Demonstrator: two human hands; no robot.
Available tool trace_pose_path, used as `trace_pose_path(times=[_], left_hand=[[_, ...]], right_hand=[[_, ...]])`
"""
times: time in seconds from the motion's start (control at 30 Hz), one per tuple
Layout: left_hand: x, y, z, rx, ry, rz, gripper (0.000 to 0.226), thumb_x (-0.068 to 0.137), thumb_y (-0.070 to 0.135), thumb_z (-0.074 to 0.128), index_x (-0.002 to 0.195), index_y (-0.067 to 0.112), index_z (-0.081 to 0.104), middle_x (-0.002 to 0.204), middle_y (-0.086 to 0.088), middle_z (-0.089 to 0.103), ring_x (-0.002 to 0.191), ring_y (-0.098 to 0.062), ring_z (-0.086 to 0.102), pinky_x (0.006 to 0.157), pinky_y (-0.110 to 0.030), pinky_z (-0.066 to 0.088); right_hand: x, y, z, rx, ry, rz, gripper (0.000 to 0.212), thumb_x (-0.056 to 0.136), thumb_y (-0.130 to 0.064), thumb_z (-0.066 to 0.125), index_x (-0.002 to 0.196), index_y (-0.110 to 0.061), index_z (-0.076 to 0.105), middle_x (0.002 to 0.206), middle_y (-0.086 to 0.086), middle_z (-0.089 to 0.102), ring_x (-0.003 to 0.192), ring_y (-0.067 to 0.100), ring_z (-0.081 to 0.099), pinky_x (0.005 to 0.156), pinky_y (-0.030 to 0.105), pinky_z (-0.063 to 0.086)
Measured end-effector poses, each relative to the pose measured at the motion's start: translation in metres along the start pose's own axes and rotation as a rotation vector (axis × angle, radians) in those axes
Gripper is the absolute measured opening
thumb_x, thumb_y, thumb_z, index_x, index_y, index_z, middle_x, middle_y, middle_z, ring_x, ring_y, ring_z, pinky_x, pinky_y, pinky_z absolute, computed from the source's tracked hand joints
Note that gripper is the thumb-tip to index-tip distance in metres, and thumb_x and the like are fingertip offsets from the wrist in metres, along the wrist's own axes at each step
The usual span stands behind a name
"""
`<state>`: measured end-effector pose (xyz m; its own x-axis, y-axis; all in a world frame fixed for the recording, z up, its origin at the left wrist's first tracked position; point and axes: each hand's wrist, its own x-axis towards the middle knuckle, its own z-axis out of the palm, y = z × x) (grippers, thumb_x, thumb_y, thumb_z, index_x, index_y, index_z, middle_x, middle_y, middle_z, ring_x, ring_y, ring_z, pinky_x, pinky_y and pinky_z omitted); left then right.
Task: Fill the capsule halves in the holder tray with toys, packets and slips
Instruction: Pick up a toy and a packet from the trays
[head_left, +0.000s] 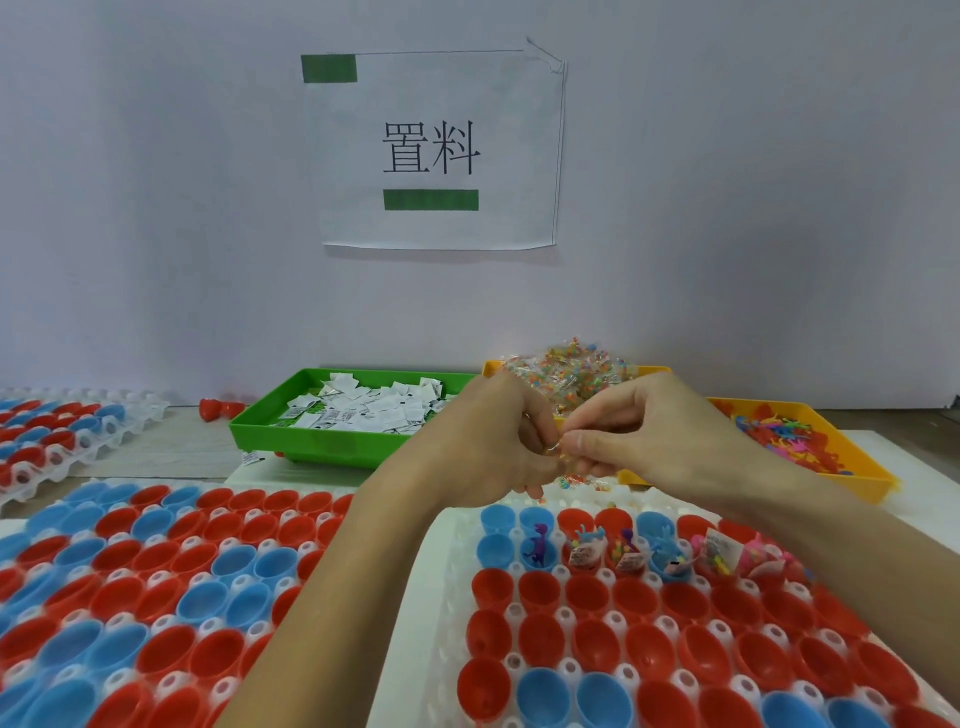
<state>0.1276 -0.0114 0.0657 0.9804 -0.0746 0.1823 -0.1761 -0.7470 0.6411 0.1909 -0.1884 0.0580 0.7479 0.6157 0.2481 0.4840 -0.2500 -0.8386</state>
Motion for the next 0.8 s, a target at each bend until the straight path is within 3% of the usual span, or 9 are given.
trace_pose_path(times=[0.17,0.47,0.8], left_hand=[[-0.007,-0.009,-0.012,0.048,-0.132,-0.082,0.019,0.081,0.035,0.079,0.088,0.018,0.072,0.068,0.007,0.074,0.060,-0.003,0.067,0.062,-0.023,0.054],[-0.016,-0.020,-0.035,0.072,0.006,-0.121,0.018,0.086,0.035,0.074,0.093,0.019,0.071,0.069,0.004,0.073,0.043,0.003,0.053,0.040,-0.008,0.033],[-0.017,-0.018,-0.038,0.092,0.004,-0.111,0.017,0.089,0.035,0.071,0.095,0.019,0.071,0.075,-0.001,0.074,0.038,0.002,0.047,0.038,-0.010,0.031]], right_hand=[[0.003,0.001,0.008,-0.170,-0.098,-0.002,0.010,0.088,-0.013,0.075,0.082,-0.020,0.076,0.071,-0.002,0.076,0.067,0.011,0.073,0.064,0.019,0.057],[0.006,0.001,0.033,-0.482,-0.293,-0.060,0.013,0.085,-0.013,0.078,0.078,-0.024,0.076,0.073,-0.015,0.075,0.066,-0.004,0.069,0.065,0.016,0.055],[0.011,-0.004,0.032,-0.592,-0.389,-0.055,0.013,0.088,-0.011,0.074,0.081,-0.022,0.076,0.075,-0.011,0.076,0.069,-0.002,0.070,0.071,0.025,0.060]])
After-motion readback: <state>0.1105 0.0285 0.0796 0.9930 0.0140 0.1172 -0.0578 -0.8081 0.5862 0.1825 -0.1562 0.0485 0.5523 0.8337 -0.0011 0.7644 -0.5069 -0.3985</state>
